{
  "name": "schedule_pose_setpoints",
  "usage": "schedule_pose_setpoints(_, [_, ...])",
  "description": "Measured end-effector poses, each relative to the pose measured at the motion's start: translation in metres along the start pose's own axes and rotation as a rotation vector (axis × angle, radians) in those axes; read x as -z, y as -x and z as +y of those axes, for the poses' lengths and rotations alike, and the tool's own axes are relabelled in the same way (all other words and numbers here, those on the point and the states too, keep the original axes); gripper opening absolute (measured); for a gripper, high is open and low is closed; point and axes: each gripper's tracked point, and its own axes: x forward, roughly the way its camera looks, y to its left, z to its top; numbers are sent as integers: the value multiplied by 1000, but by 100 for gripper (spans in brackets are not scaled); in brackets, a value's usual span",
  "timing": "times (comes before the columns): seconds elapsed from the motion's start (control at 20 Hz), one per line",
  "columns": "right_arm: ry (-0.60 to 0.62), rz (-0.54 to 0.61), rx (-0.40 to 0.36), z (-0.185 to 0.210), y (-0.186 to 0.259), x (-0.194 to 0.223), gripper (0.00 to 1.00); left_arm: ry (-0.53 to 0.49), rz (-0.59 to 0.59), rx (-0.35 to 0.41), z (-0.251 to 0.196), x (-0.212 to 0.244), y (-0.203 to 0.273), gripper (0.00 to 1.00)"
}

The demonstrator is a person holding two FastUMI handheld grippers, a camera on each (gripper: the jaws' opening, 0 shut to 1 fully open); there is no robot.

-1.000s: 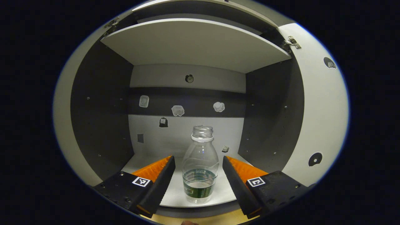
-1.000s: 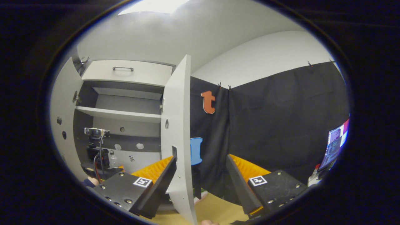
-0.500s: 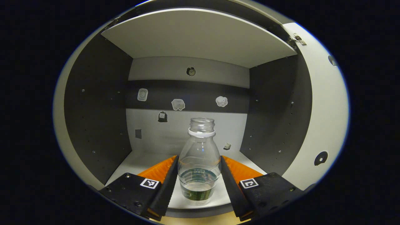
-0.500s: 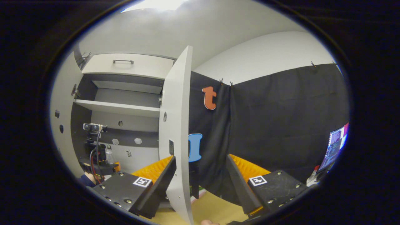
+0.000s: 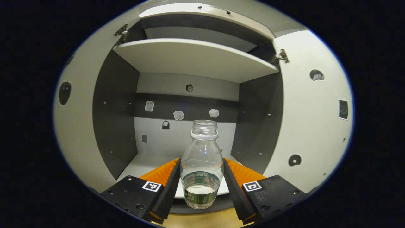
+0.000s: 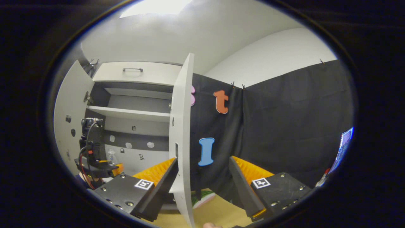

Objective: Grasp the bottle in the cabinet with the left hand and place it on the coaster, then close the right door with the right hand and the left door with the left hand.

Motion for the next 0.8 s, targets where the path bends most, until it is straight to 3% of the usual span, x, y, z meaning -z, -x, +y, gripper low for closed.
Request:
schedule_pose_setpoints(0.35, [-23, -2, -119, -7, 26, -5, 98, 6, 4, -35, -2, 39, 86, 78])
schedule_pose_setpoints(0.5, [-33, 2, -158, -12, 37, -5, 98, 25, 38, -55, 2, 71, 112, 78])
schedule_pose_setpoints(0.8, [-43, 15, -205, -20, 55, 2, 98, 94, 120, -25, 0, 147, 143, 79])
